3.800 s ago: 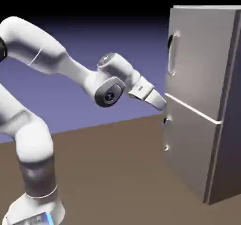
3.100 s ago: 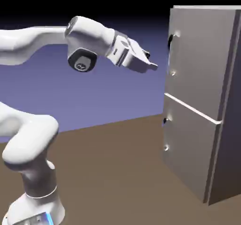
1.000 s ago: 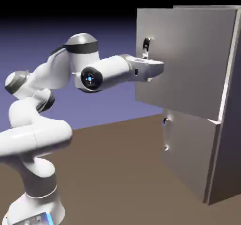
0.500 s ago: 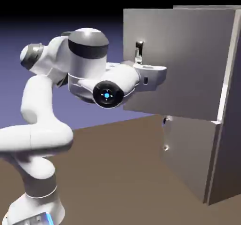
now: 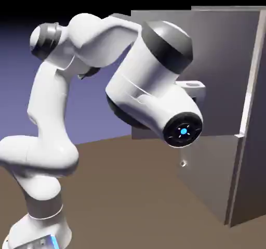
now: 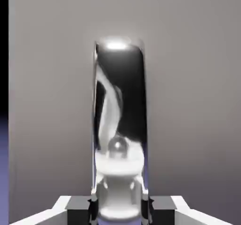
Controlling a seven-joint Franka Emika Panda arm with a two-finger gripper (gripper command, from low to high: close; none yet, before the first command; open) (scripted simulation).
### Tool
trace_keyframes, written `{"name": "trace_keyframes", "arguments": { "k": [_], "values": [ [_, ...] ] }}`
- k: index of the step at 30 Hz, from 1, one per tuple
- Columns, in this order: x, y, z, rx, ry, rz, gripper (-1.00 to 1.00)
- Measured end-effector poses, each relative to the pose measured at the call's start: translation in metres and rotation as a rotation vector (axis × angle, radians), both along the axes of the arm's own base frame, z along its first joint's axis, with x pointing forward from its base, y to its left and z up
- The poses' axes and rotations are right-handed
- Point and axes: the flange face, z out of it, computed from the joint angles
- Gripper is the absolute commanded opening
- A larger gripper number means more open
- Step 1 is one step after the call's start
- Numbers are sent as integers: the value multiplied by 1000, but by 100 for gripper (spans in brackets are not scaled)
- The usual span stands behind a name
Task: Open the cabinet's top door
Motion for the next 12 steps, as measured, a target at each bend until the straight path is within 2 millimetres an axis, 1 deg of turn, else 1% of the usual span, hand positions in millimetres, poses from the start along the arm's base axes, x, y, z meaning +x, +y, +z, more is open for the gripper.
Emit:
{"name": "trace_keyframes", "arguments": {
  "k": [6, 12],
  "values": [
    [9, -31, 0, 0, 0, 104, -100],
    [16, -49, 0, 0, 1, 168, -100]
  ]
}}
